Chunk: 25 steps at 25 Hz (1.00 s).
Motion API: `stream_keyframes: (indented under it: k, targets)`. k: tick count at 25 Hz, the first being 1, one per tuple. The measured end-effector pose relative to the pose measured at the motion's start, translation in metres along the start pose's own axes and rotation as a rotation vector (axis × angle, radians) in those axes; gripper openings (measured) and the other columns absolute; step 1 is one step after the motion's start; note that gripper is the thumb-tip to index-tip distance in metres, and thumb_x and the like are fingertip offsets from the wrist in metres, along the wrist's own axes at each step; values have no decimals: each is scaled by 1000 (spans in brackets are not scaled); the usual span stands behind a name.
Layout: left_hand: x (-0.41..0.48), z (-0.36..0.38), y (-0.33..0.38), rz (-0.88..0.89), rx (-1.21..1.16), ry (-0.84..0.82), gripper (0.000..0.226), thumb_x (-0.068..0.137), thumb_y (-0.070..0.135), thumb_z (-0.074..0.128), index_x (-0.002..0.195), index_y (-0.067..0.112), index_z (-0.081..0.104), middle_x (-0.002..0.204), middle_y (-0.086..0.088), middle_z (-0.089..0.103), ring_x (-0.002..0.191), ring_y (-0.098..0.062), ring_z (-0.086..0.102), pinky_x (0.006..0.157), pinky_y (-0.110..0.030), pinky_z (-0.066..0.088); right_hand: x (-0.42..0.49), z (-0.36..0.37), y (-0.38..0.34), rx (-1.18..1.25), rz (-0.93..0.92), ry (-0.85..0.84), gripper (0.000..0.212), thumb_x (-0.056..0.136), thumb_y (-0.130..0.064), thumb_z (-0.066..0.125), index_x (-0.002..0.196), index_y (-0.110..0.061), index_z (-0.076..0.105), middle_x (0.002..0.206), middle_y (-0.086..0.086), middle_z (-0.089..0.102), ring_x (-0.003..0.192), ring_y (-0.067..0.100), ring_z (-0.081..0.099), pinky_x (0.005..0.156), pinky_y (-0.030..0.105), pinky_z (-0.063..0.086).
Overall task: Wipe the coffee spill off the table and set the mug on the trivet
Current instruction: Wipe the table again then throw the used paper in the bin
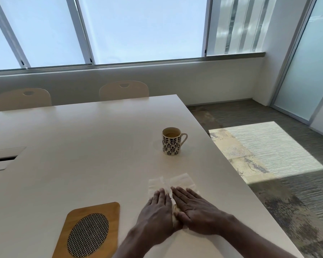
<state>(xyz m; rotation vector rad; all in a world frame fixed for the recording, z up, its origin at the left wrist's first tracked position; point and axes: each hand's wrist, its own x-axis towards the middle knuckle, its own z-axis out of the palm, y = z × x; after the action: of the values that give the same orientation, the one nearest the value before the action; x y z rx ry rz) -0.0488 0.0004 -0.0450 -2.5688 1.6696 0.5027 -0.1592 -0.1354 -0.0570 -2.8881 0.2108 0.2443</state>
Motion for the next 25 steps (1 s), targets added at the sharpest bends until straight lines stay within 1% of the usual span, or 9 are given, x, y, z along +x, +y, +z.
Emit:
stream_keyframes:
  k: [6,9,11,12,14,18,21,23,25]
  targets:
    - [7,9,35,79,-4,93,61,103,29,28,155,4,7,164,-18,4,153,-28,4,124,-35,8,-39,-3,27,-8,11,-16,60,100,-36,21,154,-26,-2,157,-16,-13,145,-2,-16,117,19,-13]
    - [14,9,49,11,16,224,51,96,10,33,147,3,35,152,-21,38,141,-34,37,111,-42,38,-39,-5,29,72,46,142,48,102,-30,34,149,-33,32,157,-19,15,147,-1,13,120,19,12]
    - [18,8,49,-21,-28,391,38,93,7,38,124,12,59,124,-11,63,114,-30,61,88,-41,51,-32,-11,24,99,99,318,31,98,-30,45,122,-33,63,139,-21,53,127,0,50,100,23,46]
    - [21,6,46,-42,-65,446,33,92,8,39,113,16,64,113,-6,66,103,-27,65,80,-39,51,-26,-15,20,64,143,380,25,96,-30,47,107,-30,70,121,-18,67,111,4,62,84,26,52]
    - [28,-1,38,-101,-159,509,29,90,11,41,98,18,68,102,-3,70,93,-27,67,73,-36,48,-8,-23,15,3,227,427,23,92,-24,51,84,-18,71,90,-3,72,85,16,67,64,28,47]
    - [35,-19,23,-273,-598,645,20,84,16,54,89,16,73,88,-4,75,83,-24,68,70,-32,49,27,-45,10,407,340,468,15,79,-5,58,72,-3,71,75,14,72,67,23,63,52,20,37]
    - [35,-34,17,-268,-1200,508,24,87,12,54,70,18,70,69,-2,67,70,-21,60,63,-31,45,38,-55,-6,767,372,501,17,81,-8,60,87,-12,75,83,7,73,74,15,65,58,14,45]
    - [37,-44,15,-279,-1570,407,29,89,8,47,63,12,60,63,-6,55,64,-22,52,58,-31,41,39,-56,-15,914,287,403,21,87,-12,54,89,-16,74,87,10,74,78,17,66,67,28,53]
    - [35,-54,10,-274,-1716,380,19,88,3,44,72,4,55,66,-12,51,62,-23,51,56,-30,43,34,-56,-18,976,221,285,22,89,-10,52,91,-13,74,92,16,73,81,25,68,75,44,57]
